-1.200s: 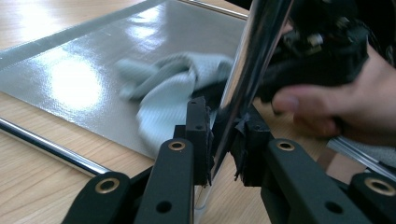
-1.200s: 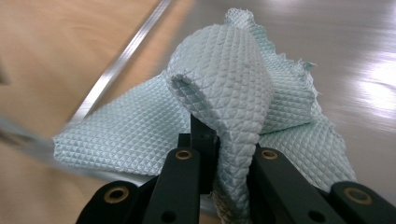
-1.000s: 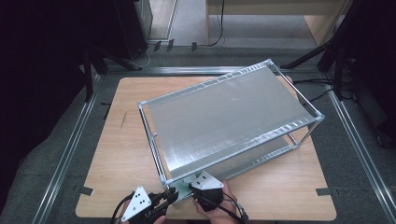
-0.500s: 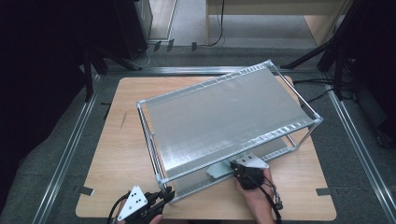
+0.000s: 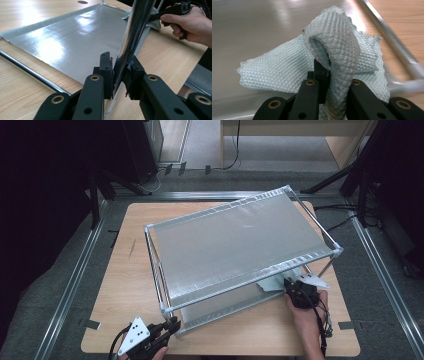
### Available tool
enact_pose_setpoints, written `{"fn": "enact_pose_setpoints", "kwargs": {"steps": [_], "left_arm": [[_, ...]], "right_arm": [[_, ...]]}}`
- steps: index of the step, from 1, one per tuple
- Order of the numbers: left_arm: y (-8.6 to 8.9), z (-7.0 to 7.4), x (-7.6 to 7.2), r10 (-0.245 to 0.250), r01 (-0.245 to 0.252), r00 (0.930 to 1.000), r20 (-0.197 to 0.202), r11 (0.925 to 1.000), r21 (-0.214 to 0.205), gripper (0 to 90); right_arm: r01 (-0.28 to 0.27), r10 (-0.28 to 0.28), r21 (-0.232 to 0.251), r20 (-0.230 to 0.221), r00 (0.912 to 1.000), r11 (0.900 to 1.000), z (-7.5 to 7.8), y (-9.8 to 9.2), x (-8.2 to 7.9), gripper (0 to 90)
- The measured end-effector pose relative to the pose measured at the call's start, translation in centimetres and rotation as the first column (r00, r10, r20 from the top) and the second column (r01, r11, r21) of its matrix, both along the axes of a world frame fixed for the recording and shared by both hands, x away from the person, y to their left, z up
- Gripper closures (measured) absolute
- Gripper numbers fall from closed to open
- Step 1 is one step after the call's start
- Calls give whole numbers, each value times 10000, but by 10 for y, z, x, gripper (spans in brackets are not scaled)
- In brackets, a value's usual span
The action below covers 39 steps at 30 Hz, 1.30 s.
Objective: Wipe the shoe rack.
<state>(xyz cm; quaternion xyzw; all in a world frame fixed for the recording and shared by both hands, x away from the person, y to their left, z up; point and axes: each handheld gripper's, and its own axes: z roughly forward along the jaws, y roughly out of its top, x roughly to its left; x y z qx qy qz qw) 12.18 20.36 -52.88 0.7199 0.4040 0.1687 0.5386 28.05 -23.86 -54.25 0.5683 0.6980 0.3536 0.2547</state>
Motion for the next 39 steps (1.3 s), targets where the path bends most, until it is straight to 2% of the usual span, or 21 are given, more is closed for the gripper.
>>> {"fn": "enact_pose_setpoints", "kwargs": {"steps": [4, 7, 11, 15, 18, 20, 23, 24, 25, 26, 27, 28, 29, 30, 31, 32, 33, 37, 38, 39], "left_arm": [[0, 0, 0, 42, -42, 10000, 66, 10000, 2, 781], [0, 1, -1, 9, -8, 9999, 155, 10000, -78, 781], [0, 1, -1, -57, 59, 9999, 126, 9999, -112, 785], [-2, 0, 0, -102, 102, 9999, 40, 9999, -86, 785], [-5, 0, 0, -166, 166, 9998, -62, 9998, 56, 783], [-8, -1, -1, -214, 216, 9997, -111, 9997, 150, 783], [-10, -2, -1, -249, 252, 9996, -143, 9994, 233, 783], [-11, -2, 0, -268, 271, 9995, -146, 9993, 259, 782], [-11, -2, 0, -268, 271, 9995, -146, 9993, 259, 782], [-11, -2, 0, -271, 274, 9995, -158, 9993, 248, 782], [-12, -2, 0, -273, 278, 9995, -174, 9993, 240, 782], [-12, -2, 0, -279, 283, 9995, -177, 9993, 246, 781], [-12, -2, 0, -282, 287, 9994, -181, 9993, 244, 781], [-12, -3, 0, -294, 299, 9994, -196, 9993, 230, 780], [-13, -3, 0, -341, 345, 9991, -243, 9992, 185, 780], [-13, -4, 1, -404, 407, 9987, -306, 9991, 107, 776], [-13, -4, 1, -404, 407, 9987, -306, 9991, 107, 776], [-14, -3, 0, -453, 457, 9984, -323, 9989, 118, 775], [-14, -3, 1, -462, 466, 9984, -336, 9989, 107, 775], [-14, -4, 1, -474, 477, 9983, -344, 9988, 70, 775]], "right_arm": [[204, -204, 74, -1, 9998, 9998, -1, -5, 0, 845], [98, -98, 50, 12, 10000, 9999, 0, 3, -3, 845], [-415, 414, 42, 84, 9991, 9991, 1, 22, -10, 845], [-1035, 1034, 269, 58, 9946, 9943, 2, 45, -18, 845], [-1582, 1585, 404, -59, 9873, 9866, -1, 67, -26, 845], [-2044, 2048, 357, -75, 9788, 9782, -3, 83, -32, 845], [-2731, 2734, 255, -76, 9619, 9617, -6, 108, -41, 845], [-3137, 3139, 229, -58, 9494, 9493, -8, 124, -47, 846], [-3137, 3139, 229, -58, 9494, 9493, -8, 124, -47, 846], [-3472, 3475, 313, -38, 9377, 9373, -10, 140, -55, 846], [-3472, 3475, 313, -38, 9377, 9373, -10, 140, -55, 846], [-3819, 3820, 305, 50, 9242, 9237, -11, 154, -62, 846], [-3819, 3820, 305, 50, 9242, 9237, -11, 154, -62, 846], [-4136, 4136, 363, 101, 9104, 9097, -13, 167, -70, 844], [-4136, 4136, 363, 101, 9104, 9097, -13, 167, -70, 844], [-4525, 4524, 457, 132, 8917, 8906, -14, 181, -76, 844], [-4525, 4524, 457, 132, 8917, 8906, -14, 181, -76, 844], [-5269, 5267, 618, 204, 8498, 8477, -15, 203, -87, 843], [-5589, 5583, 456, 250, 8292, 8280, -15, 211, -93, 841], [-5589, 5583, 456, 250, 8292, 8280, -15, 211, -93, 841]]}}
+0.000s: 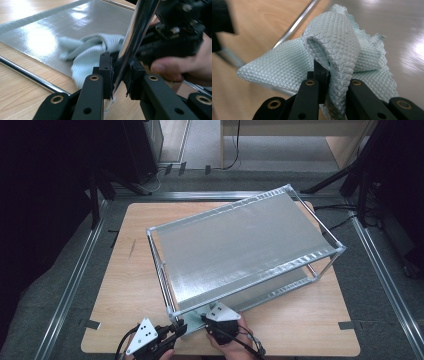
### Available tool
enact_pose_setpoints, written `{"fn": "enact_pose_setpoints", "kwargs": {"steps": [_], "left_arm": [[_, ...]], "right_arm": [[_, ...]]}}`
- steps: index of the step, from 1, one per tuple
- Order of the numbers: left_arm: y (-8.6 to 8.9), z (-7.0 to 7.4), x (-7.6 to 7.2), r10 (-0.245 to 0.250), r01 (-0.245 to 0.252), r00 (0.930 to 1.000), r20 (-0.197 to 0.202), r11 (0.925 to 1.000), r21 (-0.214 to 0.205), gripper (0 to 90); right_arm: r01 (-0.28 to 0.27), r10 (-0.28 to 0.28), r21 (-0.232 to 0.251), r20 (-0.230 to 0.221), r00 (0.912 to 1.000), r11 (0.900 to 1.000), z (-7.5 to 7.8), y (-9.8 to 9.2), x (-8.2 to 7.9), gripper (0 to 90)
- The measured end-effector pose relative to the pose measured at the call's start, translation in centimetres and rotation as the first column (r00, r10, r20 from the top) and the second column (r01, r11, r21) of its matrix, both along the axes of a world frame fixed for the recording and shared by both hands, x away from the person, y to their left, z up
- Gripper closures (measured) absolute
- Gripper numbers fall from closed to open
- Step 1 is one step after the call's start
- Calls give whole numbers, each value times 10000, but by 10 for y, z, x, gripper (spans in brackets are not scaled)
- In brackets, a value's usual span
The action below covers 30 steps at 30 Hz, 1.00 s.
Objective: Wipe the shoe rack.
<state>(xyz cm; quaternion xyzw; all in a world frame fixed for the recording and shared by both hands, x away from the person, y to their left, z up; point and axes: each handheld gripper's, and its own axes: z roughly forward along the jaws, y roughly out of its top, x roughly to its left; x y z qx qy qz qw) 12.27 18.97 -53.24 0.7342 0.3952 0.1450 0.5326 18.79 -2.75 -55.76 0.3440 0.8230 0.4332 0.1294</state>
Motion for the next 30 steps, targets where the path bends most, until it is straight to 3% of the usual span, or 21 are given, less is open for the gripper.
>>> {"fn": "enact_pose_setpoints", "kwargs": {"steps": [2, 5, 8, 10, 11, 12, 15, 18, 20, 21, 22, 24, 26, 28, 30], "left_arm": [[0, 0, 0, -19, 19, 10000, 5, 10000, 5, 775], [0, 0, 0, -16, 16, 10000, 1, 10000, 9, 775], [0, 0, 0, -28, 28, 10000, 7, 10000, 14, 775], [0, 0, 0, -45, 45, 10000, 9, 10000, 19, 775], [0, 0, 0, -57, 57, 10000, 20, 10000, 40, 776], [0, 0, 0, -57, 57, 10000, 20, 10000, 40, 776], [1, 0, 0, -57, 57, 10000, 21, 10000, 53, 776], [1, 0, 0, -56, 55, 10000, 43, 10000, 82, 776], [1, 0, 0, -62, 61, 10000, 42, 9999, 80, 776], [1, 0, 0, -78, 78, 10000, 36, 9999, 65, 776], [1, 0, 0, -85, 85, 10000, 48, 9999, 86, 776], [2, 0, 0, -91, 90, 9999, 49, 9999, 95, 777], [2, 0, 0, -98, 97, 9999, 58, 9999, 105, 777], [2, 0, 0, -95, 94, 9999, 84, 9999, 128, 777], [2, 0, 0, -101, 99, 9999, 101, 9999, 137, 778]], "right_arm": [[-120, 126, -211, 258, 9996, 9997, 0, 2, -2, 839], [99, -96, -286, 94, 9999, 9995, 1, -8, 5, 837], [705, -699, -455, 165, 9974, 9965, 3, -26, 15, 837], [1151, -1137, -579, 263, 9932, 9917, 3, -42, 23, 836], [1650, -1637, -554, 271, 9861, 9847, 3, -60, 32, 837], [1650, -1637, -554, 271, 9861, 9847, 3, -60, 32, 837], [2427, -2415, -595, 267, 9700, 9683, 4, -89, 44, 837], [3307, -3290, -688, 350, 9437, 9412, 7, -118, 55, 838], [3894, -3854, -922, 590, 9209, 9164, 7, -137, 61, 838], [4351, -4315, -879, 579, 9003, 8961, 8, -155, 67, 837], [4351, -4315, -879, 579, 9003, 8961, 8, -155, 67, 837], [4779, -4731, -950, 691, 8783, 8732, 10, -171, 71, 836], [5185, -5130, -972, 767, 8549, 8495, 10, -187, 75, 832], [5540, -5512, -707, 558, 8325, 8295, 11, -204, 78, 829], [5965, -5932, -669, 635, 8025, 7998, 14, -219, 79, 829]]}}
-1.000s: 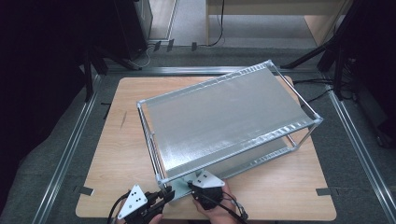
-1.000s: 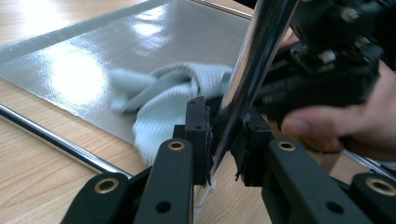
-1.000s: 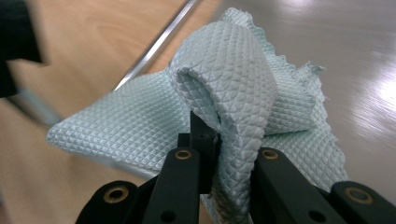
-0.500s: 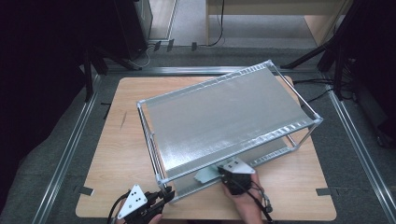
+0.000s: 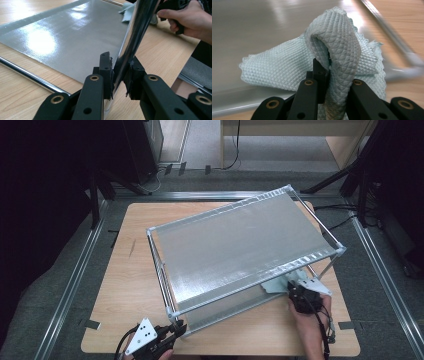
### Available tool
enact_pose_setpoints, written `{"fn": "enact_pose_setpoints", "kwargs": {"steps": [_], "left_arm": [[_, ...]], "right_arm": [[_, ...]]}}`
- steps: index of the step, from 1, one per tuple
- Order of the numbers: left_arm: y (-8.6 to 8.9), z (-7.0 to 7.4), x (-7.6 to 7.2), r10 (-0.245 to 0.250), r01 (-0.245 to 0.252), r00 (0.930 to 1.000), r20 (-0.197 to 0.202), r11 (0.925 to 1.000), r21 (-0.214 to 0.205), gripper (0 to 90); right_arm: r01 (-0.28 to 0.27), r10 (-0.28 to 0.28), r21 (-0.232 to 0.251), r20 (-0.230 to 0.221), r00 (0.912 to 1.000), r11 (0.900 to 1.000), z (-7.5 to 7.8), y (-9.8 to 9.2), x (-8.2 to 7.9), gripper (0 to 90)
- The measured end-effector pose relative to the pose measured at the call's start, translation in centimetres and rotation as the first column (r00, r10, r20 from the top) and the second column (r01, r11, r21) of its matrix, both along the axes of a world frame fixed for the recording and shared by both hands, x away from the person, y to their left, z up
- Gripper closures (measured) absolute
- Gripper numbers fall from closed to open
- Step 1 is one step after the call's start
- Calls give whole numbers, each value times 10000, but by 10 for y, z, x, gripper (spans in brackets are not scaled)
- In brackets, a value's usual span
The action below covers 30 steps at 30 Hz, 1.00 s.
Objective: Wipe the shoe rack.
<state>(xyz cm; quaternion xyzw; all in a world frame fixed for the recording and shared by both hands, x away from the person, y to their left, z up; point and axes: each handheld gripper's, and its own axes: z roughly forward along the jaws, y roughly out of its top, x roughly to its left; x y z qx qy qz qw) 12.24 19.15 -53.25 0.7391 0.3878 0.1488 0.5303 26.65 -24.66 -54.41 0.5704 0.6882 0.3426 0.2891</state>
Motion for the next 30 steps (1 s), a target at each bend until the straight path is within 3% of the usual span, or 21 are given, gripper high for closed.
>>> {"fn": "enact_pose_setpoints", "kwargs": {"steps": [4, 7, 11, 16, 20, 22, 26, 30], "left_arm": [[0, 0, 0, 16, -16, 10000, 12, 10000, 10, 778], [0, 0, 0, 37, -37, 10000, -1, 10000, -12, 778], [0, 0, 0, 42, -42, 10000, -3, 10000, -30, 778], [0, -1, 0, 66, -66, 10000, 7, 10000, -36, 778], [-1, -1, 0, 111, -111, 9999, 60, 9999, 12, 779], [-1, -1, 0, 104, -105, 9999, 71, 9999, 25, 780], [-3, -1, 0, 87, -87, 9999, 82, 10000, -12, 781], [-3, -1, 0, 32, -32, 9999, 118, 10000, 4, 781]], "right_arm": [[1039, -1040, 61, 162, 9944, 9946, 6, -31, -2, 830], [1480, -1479, -116, 126, 9889, 9889, 6, -44, -4, 830], [1342, -1342, -21, -263, 9906, 9909, 2, -44, -5, 833], [688, -695, -154, -508, 9963, 9975, -4, -22, -7, 829], [357, -340, 245, -656, 9973, 9991, -4, -8, -13, 829], [164, -161, 52, -639, 9978, 9999, -4, 3, -16, 830], [-553, 538, -245, -589, 9968, 9982, -5, 36, -24, 831], [-1380, 1367, -211, -546, 9891, 9902, -7, 76, -36, 815]]}}
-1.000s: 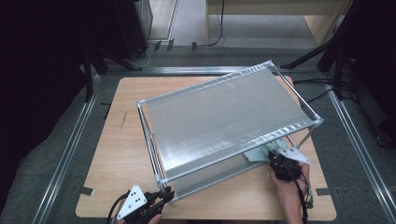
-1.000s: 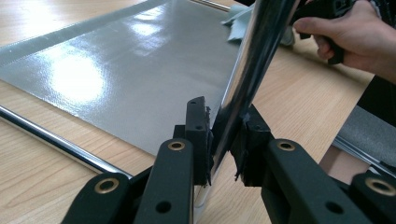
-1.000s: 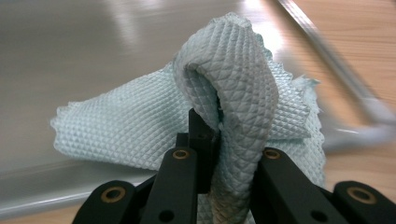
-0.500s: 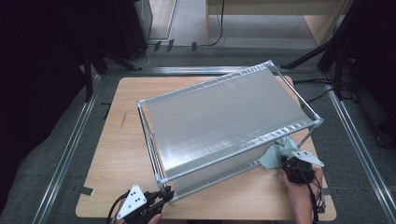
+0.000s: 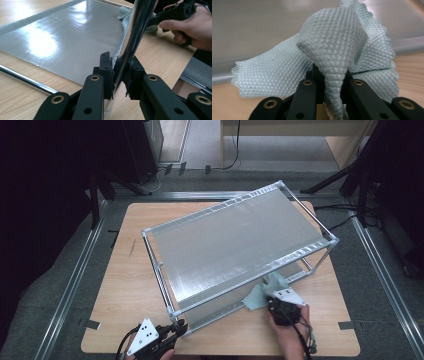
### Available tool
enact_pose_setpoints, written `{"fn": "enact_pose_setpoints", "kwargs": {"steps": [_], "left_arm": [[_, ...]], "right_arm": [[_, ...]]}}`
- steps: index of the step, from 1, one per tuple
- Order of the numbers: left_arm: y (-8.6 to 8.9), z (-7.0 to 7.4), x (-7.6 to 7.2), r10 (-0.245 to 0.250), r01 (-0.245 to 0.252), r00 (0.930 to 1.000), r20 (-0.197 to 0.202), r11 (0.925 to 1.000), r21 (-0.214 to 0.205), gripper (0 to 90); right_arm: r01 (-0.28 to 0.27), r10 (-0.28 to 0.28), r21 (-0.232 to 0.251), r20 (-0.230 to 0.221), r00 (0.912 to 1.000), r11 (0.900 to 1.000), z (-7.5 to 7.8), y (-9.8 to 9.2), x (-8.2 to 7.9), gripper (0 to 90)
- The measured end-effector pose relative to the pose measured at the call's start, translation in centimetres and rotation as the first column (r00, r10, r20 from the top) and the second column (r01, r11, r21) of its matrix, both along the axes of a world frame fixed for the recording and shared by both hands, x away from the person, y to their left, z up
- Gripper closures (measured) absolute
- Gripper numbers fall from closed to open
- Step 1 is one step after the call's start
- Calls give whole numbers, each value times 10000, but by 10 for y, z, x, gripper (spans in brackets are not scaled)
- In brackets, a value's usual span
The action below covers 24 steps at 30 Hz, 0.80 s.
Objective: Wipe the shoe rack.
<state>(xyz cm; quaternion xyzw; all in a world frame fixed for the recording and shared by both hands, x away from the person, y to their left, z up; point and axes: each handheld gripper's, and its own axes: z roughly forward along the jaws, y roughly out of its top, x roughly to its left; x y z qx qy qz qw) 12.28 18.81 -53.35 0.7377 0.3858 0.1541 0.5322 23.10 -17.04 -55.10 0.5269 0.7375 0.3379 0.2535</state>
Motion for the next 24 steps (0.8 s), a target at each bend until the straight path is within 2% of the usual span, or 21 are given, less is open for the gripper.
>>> {"fn": "enact_pose_setpoints", "kwargs": {"steps": [1, 2, 3, 4, 5, 9, 12, 16, 17, 18, 19, 20, 22, 24], "left_arm": [[0, 0, 0, -22, 22, 10000, 6, 10000, 6, 781], [0, 0, 0, -22, 22, 10000, 6, 10000, 6, 781], [0, 0, 0, -35, 35, 10000, 5, 10000, 5, 781], [0, 0, 0, -44, 44, 10000, 12, 10000, 19, 781], [0, 0, 0, -44, 44, 10000, 12, 10000, 19, 781], [0, 0, 0, -61, 60, 10000, 26, 10000, 22, 782], [0, 0, 0, -49, 48, 10000, 28, 10000, 20, 782], [-1, 0, 0, -46, 46, 10000, 17, 10000, 21, 782], [-1, 0, 0, -50, 50, 10000, 17, 10000, 23, 782], [-1, 0, 0, -50, 50, 10000, 17, 10000, 23, 782], [-1, 0, 0, -51, 51, 10000, 16, 10000, 21, 782], [-1, 0, 0, -53, 53, 10000, 16, 10000, 25, 782], [0, 0, 0, -68, 68, 10000, 15, 10000, 17, 782], [0, 0, 0, -77, 77, 10000, 24, 10000, 21, 782]], "right_arm": [[-481, 481, 44, 12, 9988, 9988, -1, 19, -7, 817], [-481, 481, 44, 12, 9988, 9988, -1, 19, -7, 817], [-993, 992, 64, 18, 9951, 9950, -1, 38, -15, 820], [-1221, 1221, 49, 28, 9925, 9925, -2, 48, -20, 819], [-1221, 1221, 49, 28, 9925, 9925, -2, 48, -20, 819], [-2217, 2217, 8, 85, 9751, 9751, -2, 81, -39, 807], [-2925, 2924, 105, 127, 9562, 9562, -3, 103, -52, 810], [-3837, 3834, 446, 158, 9234, 9224, -4, 127, -67, 806], [-4353, 4346, 376, 258, 9003, 8995, -5, 137, -74, 803], [-4353, 4346, 376, 258, 9003, 8995, -5, 137, -74, 803], [-4526, 4518, 281, 310, 8916, 8913, -6, 141, -76, 807], [-4623, 4616, 249, 277, 8866, 8864, -5, 142, -77, 813], [-4651, 4645, 295, 242, 8852, 8848, -5, 139, -74, 825], [-4451, 4447, 333, 191, 8955, 8949, -5, 130, -68, 828]]}}
